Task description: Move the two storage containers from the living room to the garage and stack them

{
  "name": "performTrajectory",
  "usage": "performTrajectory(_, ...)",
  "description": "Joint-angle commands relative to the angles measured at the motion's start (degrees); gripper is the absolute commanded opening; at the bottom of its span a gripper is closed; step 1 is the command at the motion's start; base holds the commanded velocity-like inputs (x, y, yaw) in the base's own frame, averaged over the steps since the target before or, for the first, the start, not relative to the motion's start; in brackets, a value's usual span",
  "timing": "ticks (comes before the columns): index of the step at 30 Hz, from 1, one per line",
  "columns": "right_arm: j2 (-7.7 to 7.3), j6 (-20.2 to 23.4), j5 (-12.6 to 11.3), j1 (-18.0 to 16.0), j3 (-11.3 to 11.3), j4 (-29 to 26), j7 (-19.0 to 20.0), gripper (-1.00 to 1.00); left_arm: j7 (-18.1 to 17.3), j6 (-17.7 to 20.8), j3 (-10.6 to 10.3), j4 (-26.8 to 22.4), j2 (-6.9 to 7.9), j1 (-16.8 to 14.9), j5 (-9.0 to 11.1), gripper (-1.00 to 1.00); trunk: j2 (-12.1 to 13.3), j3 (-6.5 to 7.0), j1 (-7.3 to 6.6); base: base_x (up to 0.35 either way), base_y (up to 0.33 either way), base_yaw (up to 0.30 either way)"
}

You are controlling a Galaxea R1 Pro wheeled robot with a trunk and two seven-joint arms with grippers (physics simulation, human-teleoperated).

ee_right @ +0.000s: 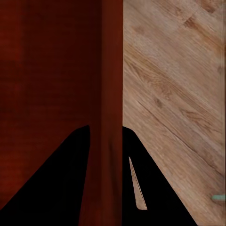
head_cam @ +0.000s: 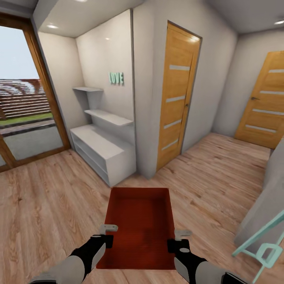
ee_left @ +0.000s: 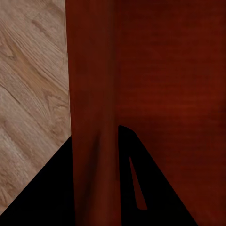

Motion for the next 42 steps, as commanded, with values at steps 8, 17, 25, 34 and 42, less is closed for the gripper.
performTrajectory(8, -0.45, -0.29, -0.46, -0.07, -0.17, 0.03, -1.02, -1.0, 0.35, 0.37, -1.27, 0.09, 0.0, 0.02, 0.43, -1.0, -0.08, -0.09, 0.05, 0.322, 0.0, -0.238)
performTrajectory(17, -0.47, -0.31, -0.46, -0.07, -0.18, 0.03, -1.02, -1.0, 0.35, 0.37, -1.27, 0.09, 0.0, 0.02, 0.43, -1.0, -0.08, -0.09, 0.05, 0.322, 0.0, -0.247)
performTrajectory(25, -0.44, -0.33, -0.46, -0.07, -0.13, 0.03, -1.02, -1.0, 0.35, 0.37, -1.27, 0.09, 0.0, 0.02, 0.43, -1.0, -0.08, -0.09, 0.05, 0.322, 0.0, -0.247)
performTrajectory(34, -0.43, -0.32, -0.46, -0.07, -0.13, 0.03, -1.02, -1.0, 0.34, 0.37, -1.27, 0.12, -0.01, 0.02, 0.43, -1.0, -0.08, -0.09, 0.05, 0.322, 0.0, -0.247)
performTrajectory(42, -0.46, -0.31, -0.46, -0.07, -0.12, 0.03, -1.02, -1.0, 0.32, 0.37, -1.27, 0.26, -0.07, 0.02, 0.43, -1.0, -0.08, -0.09, 0.05, 0.322, 0.0, -0.247)
